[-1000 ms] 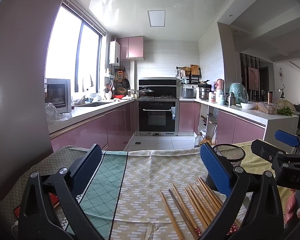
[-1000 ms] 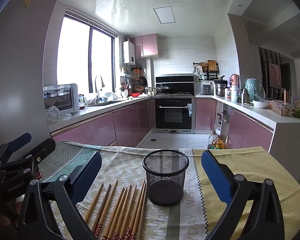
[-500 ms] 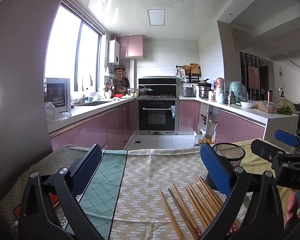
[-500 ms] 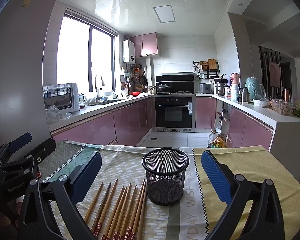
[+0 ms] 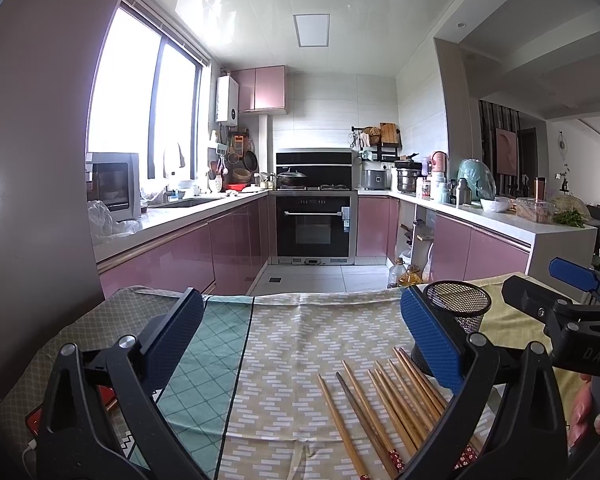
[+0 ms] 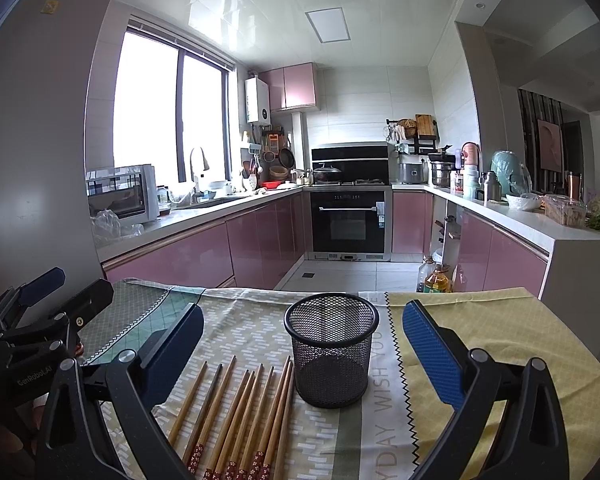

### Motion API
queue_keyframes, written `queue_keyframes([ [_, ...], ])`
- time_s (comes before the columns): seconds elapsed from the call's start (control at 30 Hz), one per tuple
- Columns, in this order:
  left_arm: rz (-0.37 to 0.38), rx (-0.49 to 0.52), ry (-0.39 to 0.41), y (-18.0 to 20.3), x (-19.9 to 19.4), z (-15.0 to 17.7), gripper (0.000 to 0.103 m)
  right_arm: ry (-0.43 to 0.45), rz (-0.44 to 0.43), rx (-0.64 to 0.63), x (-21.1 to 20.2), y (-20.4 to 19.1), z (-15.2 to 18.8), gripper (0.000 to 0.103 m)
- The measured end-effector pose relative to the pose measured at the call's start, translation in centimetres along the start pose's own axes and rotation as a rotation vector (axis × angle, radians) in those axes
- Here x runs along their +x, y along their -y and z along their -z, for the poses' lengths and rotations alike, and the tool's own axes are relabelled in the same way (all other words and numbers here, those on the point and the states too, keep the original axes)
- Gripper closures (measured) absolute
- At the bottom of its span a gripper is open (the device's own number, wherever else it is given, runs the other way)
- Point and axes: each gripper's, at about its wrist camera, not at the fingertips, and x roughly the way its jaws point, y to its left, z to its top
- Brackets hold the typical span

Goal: Organize utensils
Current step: 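Grasp one wooden chopstick with the right gripper while the left gripper grasps another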

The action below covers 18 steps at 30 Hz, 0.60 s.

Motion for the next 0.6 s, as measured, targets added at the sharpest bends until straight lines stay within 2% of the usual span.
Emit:
queue_keyframes([
  [0.03,0.003,-0.004,0.016,-0.2,0.1,0.2,0.006,-0.003,0.000,0.001,0.0,0.0,0.0,0.006],
  [0.17,0.021,0.001,-0.030,0.1,0.5,0.6,0.006,-0.021,-0.005,0.001,0.1,0.1,0.3,0.006],
  [0.33,0.060,0.030,-0.160,0.0,1.8,1.1,0.006,-0.082,-0.028,0.007,0.6,0.6,1.0,0.006],
  [0.4,0.058,0.106,-0.247,0.0,2.8,1.5,0.006,-0.128,-0.036,0.009,1.0,0.9,1.5,0.006],
  [0.5,0.069,0.144,-0.310,-0.3,3.9,2.5,0.006,-0.223,-0.039,-0.017,2.2,0.9,2.6,0.007],
  [0.6,0.090,0.134,-0.350,-0.4,4.9,3.7,0.006,-0.352,-0.061,-0.040,3.9,0.6,4.0,0.020],
])
